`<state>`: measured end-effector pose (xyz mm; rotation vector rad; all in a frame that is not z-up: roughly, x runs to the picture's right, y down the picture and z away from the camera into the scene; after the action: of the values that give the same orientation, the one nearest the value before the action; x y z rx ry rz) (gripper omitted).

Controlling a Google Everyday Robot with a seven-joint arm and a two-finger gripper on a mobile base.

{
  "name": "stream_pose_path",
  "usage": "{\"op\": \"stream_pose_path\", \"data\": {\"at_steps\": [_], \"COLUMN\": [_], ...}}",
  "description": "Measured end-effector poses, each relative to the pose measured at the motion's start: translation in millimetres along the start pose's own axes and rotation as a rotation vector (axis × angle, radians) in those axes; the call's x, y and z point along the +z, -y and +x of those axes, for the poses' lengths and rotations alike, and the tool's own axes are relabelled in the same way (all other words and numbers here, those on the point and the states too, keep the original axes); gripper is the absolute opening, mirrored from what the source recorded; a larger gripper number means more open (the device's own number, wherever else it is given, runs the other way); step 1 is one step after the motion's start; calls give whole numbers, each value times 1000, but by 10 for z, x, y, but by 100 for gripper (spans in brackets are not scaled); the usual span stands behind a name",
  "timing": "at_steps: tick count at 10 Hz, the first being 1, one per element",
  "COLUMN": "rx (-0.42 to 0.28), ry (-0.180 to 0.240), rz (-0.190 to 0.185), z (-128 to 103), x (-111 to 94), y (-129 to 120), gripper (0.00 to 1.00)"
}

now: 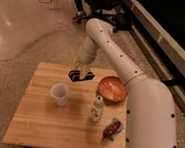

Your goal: Place the eraser in the ceramic cup

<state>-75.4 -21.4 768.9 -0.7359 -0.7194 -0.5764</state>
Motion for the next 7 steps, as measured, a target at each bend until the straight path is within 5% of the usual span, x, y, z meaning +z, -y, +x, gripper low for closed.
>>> {"op": "stream_pose_path", "data": {"at_steps": [4,7], "rx": [-2,-60], "ry": [4,43], "rz": [-2,16], "z": [-11,-296], "x": [17,-11], "y": [-1,14], "gripper": [0,0]}}
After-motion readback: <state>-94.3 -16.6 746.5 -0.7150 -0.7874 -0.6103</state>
